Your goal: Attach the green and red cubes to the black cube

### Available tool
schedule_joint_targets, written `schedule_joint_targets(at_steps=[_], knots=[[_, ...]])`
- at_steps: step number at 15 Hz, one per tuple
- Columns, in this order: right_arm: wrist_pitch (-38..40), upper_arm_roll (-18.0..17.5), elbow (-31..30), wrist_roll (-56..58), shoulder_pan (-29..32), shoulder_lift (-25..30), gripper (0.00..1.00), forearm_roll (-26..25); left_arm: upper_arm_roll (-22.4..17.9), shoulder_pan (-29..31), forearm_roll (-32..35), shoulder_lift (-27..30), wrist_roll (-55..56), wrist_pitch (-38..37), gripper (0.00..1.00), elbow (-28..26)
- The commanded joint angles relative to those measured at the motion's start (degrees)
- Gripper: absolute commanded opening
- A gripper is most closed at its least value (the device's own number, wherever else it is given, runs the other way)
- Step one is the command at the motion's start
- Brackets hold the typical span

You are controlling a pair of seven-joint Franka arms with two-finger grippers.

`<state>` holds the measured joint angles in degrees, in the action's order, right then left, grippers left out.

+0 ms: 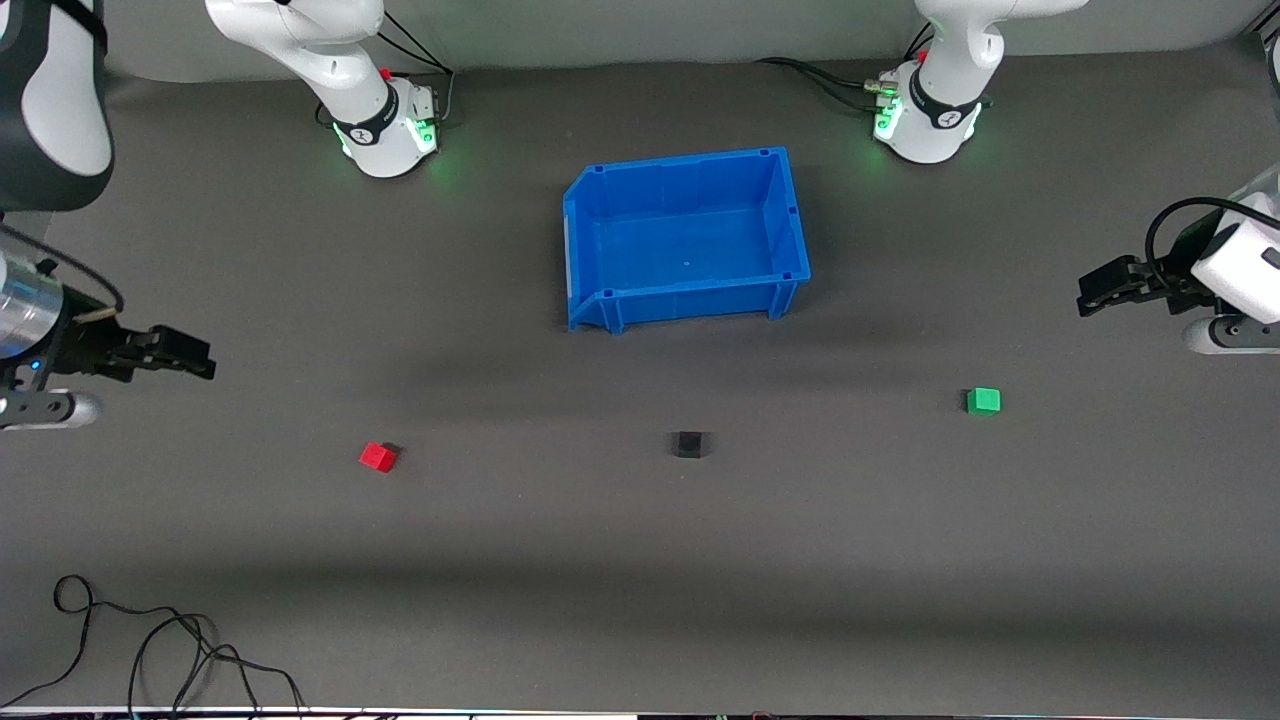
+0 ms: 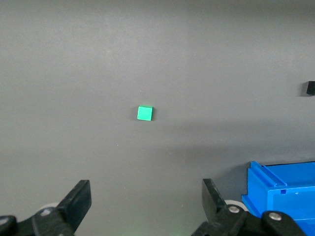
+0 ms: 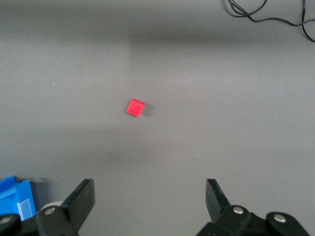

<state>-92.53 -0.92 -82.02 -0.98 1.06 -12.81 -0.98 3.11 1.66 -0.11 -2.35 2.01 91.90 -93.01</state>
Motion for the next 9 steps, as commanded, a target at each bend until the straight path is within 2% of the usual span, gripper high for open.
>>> schedule_joint_targets(at_steps=[1,5,9], knots=[[1.83,0.30,3.10,-3.74,1.05,-3.00,1.00,-0.51,0.49,0.36,0.90,-0.20,-0.87,-0.75,1.00,1.08],[1.83,-0.05,1.95,-20.70,0.26,-5.11,1.00,0.36,0.49,0.36,0.90,-1.16,0.00,-0.93,1.00,2.65],[1.74,0.21,-2.08,-36.95,0.96,-6.43,1.00,7.56,-0.38,0.80,0.20,-1.52,6.92,-3.12,1.00,4.50]])
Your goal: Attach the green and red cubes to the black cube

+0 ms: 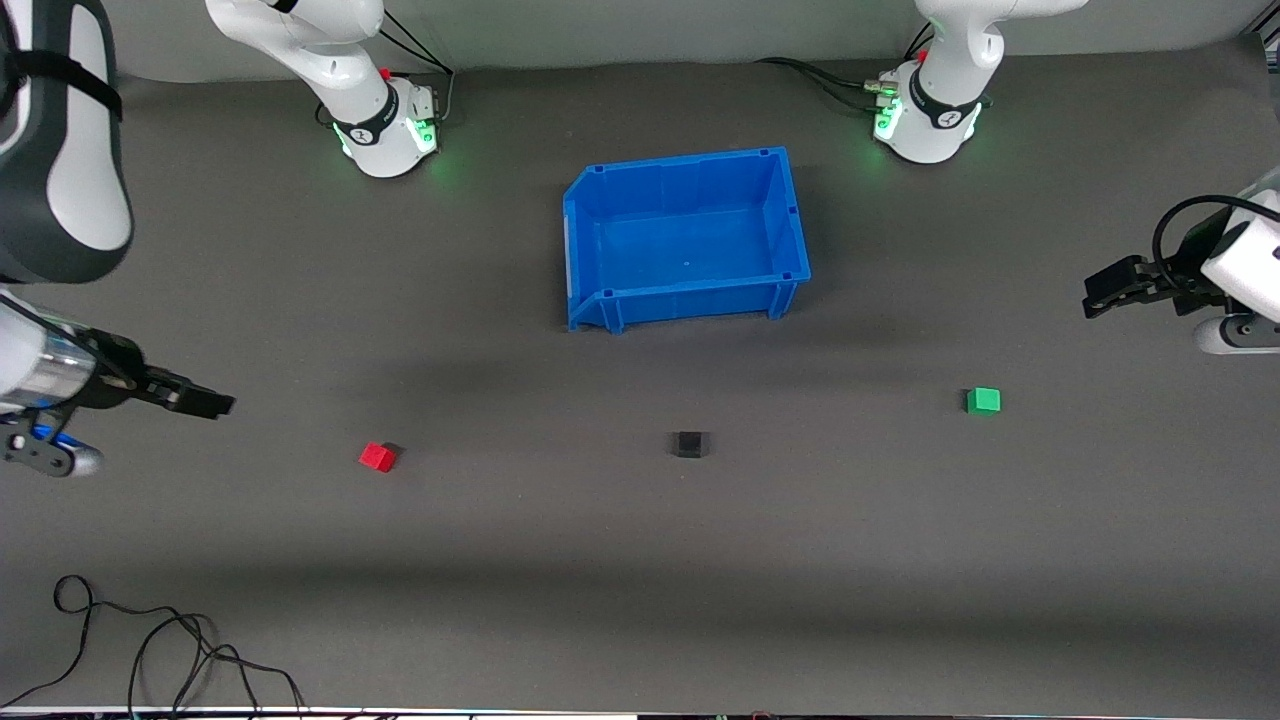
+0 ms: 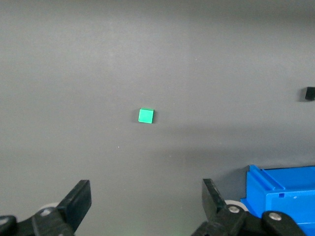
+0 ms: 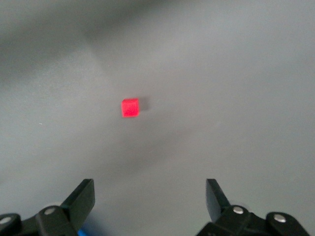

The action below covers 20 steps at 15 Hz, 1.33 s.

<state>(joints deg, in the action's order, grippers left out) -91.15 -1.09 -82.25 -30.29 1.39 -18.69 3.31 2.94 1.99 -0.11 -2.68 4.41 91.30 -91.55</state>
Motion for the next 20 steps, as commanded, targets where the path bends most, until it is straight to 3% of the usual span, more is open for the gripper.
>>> schedule_joint_targets(at_steps=[1,3,5,11,17,20], knots=[[-0.42,0.47,-3.08,-10.47,0.63,-1.78,1.00,3.28,-1.00,0.56,-0.07,-1.18,8.65,-2.88,1.00,3.13],[-3.57,0.47,-3.27,-15.74,0.54,-5.98,1.00,3.28,-3.37,0.82,-1.12,-1.18,17.44,-4.55,1.00,3.13],[-11.82,0.65,-3.79,-22.68,0.45,-10.12,1.00,2.84,-4.34,4.75,-6.98,-1.80,23.51,-4.64,1.00,2.78],[-22.48,0.65,-10.30,-21.84,-0.42,-14.08,1.00,1.09,-4.43,16.02,-20.88,-3.81,34.78,-3.77,1.00,-4.15],[-29.77,0.65,-15.56,-22.02,-2.18,-16.11,1.00,1.17,-4.52,18.84,-30.37,-9.08,39.80,4.74,1.00,-12.50],[-31.71,0.65,-14.08,-17.45,-2.36,-17.68,1.00,-0.59,-4.52,20.42,-35.56,-14.61,39.71,7.91,1.00,-13.65]])
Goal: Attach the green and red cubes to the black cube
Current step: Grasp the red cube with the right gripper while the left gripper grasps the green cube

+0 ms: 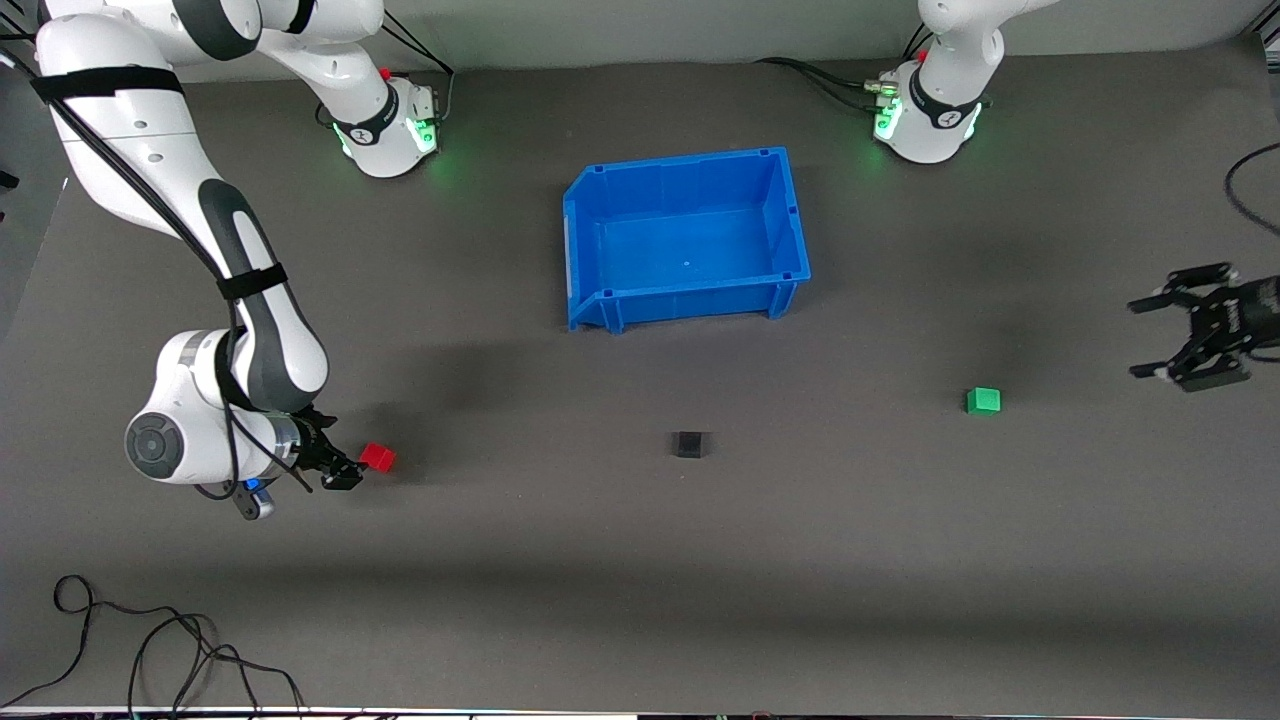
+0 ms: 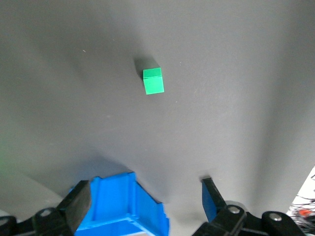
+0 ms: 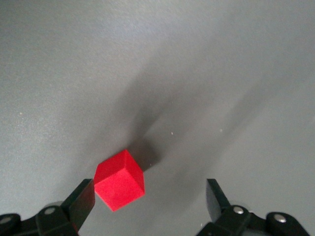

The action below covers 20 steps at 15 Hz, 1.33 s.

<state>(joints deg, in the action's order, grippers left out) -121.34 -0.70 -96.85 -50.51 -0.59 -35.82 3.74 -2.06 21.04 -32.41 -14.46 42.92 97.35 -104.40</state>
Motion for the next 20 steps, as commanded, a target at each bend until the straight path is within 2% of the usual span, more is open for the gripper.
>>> schedule_joint_targets(at_steps=[1,3,5,12,15,16,17,20], knots=[[-2.40,0.09,0.78,3.04,-0.38,-1.61,1.00,-1.36,0.48,1.37,-4.06,-4.15,1.20,4.23,1.00,-1.59],[-6.43,-0.26,1.83,2.78,-3.52,-3.98,1.00,-3.29,0.74,0.59,-5.55,-5.66,0.23,10.28,1.00,-4.92],[-6.89,0.17,1.49,2.25,-6.09,-4.96,1.00,-3.39,1.09,-1.17,-6.00,-7.15,0.23,16.26,1.00,-7.39],[-6.98,2.11,1.84,7.17,-4.52,-5.14,1.00,-3.65,1.27,-7.76,-9.95,-12.86,0.14,30.86,1.00,-11.79],[-7.06,2.20,2.19,8.49,-3.72,-5.75,1.00,-3.56,1.27,-8.91,-9.95,-13.13,0.05,33.51,1.00,-13.46],[-7.24,2.20,2.19,8.41,-3.72,-5.84,0.96,-3.39,1.35,-9.09,-9.95,-13.13,0.05,34.22,1.00,-13.90],[-7.33,2.20,2.28,8.14,-3.72,-5.84,0.87,-3.21,1.36,-9.09,-9.95,-13.13,-0.64,34.83,1.00,-14.34],[-7.24,2.11,2.63,7.44,-3.81,-6.02,0.86,-2.86,1.44,-8.65,-10.04,-13.13,-4.15,34.84,1.00,-15.74]])
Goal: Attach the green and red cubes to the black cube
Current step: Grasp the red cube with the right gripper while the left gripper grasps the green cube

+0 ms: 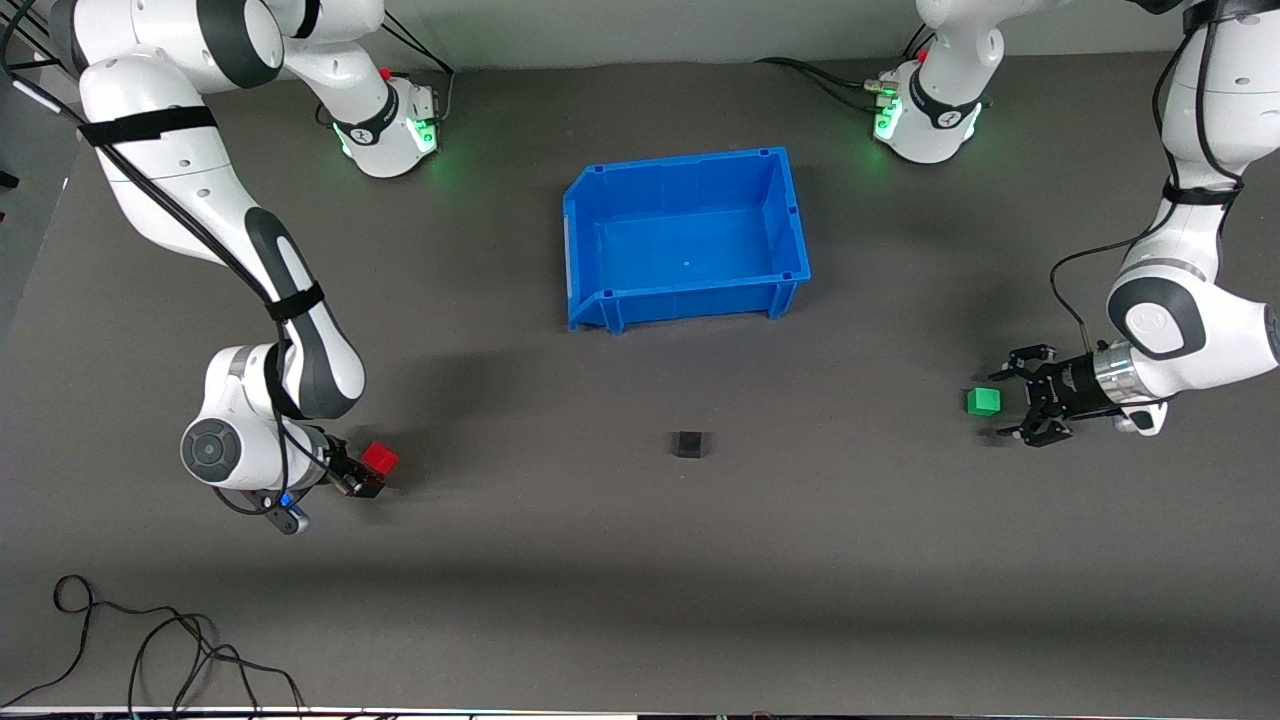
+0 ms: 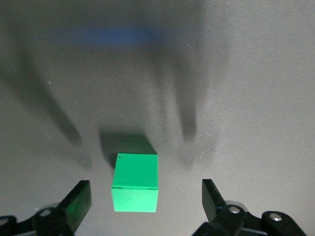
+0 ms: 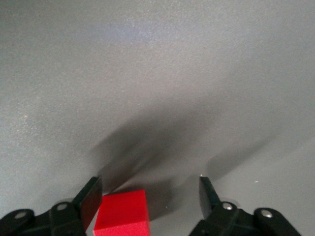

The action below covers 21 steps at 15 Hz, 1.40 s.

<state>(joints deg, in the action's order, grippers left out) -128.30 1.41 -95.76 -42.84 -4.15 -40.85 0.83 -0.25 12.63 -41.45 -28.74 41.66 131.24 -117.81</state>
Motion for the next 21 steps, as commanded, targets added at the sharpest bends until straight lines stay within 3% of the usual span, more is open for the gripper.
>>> schedule_joint_targets(at_steps=[1,2,3,6,7,11,13,15,17,21], knots=[[-0.28,0.00,1.89,-0.32,-0.24,-1.07,0.86,0.05,-0.37,-0.24,-1.00,1.14,-3.42,0.95,1.00,-2.51],[-0.28,0.00,2.50,-0.67,-0.24,-1.16,0.87,0.05,-0.37,-0.24,-1.00,1.23,-3.68,0.95,1.00,-2.69],[-0.28,0.00,2.60,-1.19,-0.24,-1.25,0.88,0.14,-0.37,-0.24,-1.00,1.23,-3.69,0.95,0.86,-2.69],[-0.28,0.00,2.60,-2.25,-0.24,-1.69,0.88,0.49,-0.37,-0.24,-1.00,1.93,-3.69,0.51,0.30,-2.52],[-0.28,0.00,2.51,-2.16,-0.24,-1.69,0.88,1.36,-0.37,-0.24,-0.91,2.11,-3.60,0.07,0.25,-2.25],[-0.20,0.00,2.42,-1.90,-0.24,-1.95,0.84,4.01,-0.37,-1.99,-0.82,2.54,0.77,-0.46,0.21,1.08],[-0.11,0.00,2.51,-0.85,-0.15,-1.95,0.56,3.83,-0.37,-4.53,-0.82,2.28,6.92,-1.51,0.21,4.50],[0.07,0.00,2.60,-0.93,-0.15,-1.87,0.36,3.74,-0.37,-7.35,-0.82,1.84,13.24,-3.09,0.21,7.84],[0.16,0.00,2.69,-0.93,-0.33,-1.60,0.23,3.74,-0.28,-10.51,-0.91,1.84,18.53,-3.10,0.17,9.26],[1.20,0.00,4.00,-0.93,-0.33,-1.16,0.20,3.83,0.16,-18.50,-5.11,1.76,23.81,-0.47,0.16,9.79]])
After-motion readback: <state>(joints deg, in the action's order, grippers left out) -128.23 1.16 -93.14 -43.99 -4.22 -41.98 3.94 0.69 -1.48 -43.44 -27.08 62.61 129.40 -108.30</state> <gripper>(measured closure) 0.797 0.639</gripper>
